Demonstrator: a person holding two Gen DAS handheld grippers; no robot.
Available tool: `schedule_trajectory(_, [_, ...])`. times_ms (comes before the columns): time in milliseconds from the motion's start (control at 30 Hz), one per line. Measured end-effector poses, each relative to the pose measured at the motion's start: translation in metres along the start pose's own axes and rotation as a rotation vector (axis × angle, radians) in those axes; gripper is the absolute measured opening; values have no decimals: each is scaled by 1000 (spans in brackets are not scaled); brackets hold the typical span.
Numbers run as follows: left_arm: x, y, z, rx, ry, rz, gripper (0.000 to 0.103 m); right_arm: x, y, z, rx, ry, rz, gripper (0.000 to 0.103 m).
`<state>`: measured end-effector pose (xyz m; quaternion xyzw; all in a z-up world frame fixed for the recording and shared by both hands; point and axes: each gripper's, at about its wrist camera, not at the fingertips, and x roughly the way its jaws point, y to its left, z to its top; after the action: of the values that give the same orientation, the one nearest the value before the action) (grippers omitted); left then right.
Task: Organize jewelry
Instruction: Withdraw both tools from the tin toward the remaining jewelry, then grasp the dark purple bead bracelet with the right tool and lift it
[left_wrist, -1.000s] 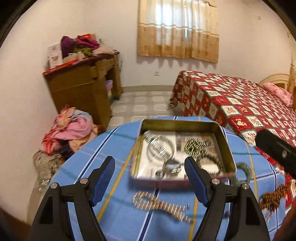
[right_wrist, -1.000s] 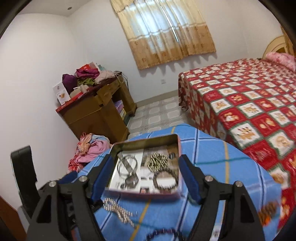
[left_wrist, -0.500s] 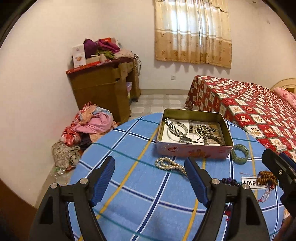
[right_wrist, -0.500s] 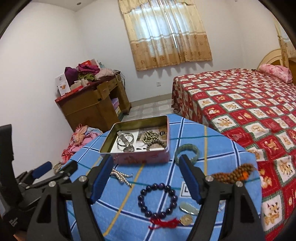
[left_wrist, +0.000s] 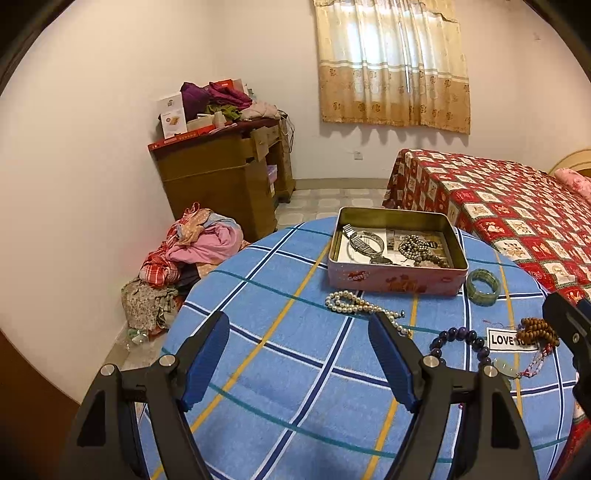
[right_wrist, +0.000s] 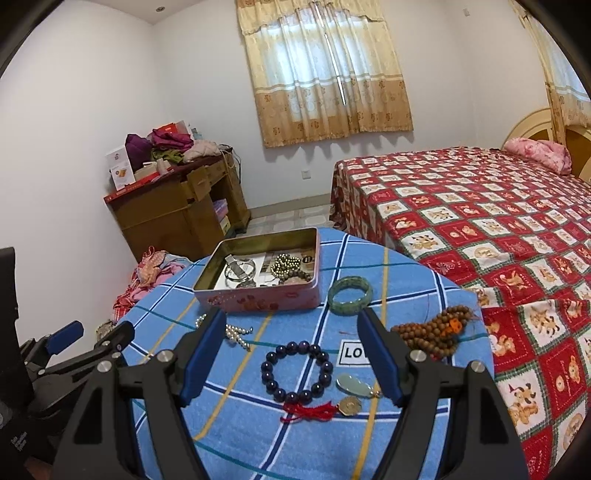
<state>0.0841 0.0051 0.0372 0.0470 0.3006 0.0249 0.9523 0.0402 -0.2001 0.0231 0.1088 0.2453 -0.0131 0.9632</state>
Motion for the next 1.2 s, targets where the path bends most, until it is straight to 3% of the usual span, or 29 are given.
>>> schedule_trajectory(367, [-12, 5, -6, 3, -13, 29, 78, -11, 0, -8, -20, -12, -18, 76])
schedule_trajectory(533, [-14, 11, -19, 1, -16, -36, 78, -15, -2, -18, -57, -18, -33, 76])
schedule_trajectory(700, [0, 15, -44, 16, 55, -98, 78, -6, -10, -37, -78, 56, -34, 75])
schedule_trajectory(800, [8, 14, -57, 35, 92, -103, 78, 0, -12, -48, -94, 105, -20, 65])
schedule_trajectory(867, [13, 14, -61, 39, 114, -104, 78, 7, -14, -52, -92, 150, -7, 53])
schedule_trajectory(1000, [18, 19, -61, 10, 136, -140, 78, 21, -24, -59, -46, 219, 10, 47])
schedule_trajectory(1067, [19, 21, -60, -3, 134, -147, 78, 24, -26, -57, -44, 232, 28, 36])
schedule_trajectory(1200, [24, 24, -60, -3, 134, -141, 78, 34, -30, -42, -42, 235, 42, 36])
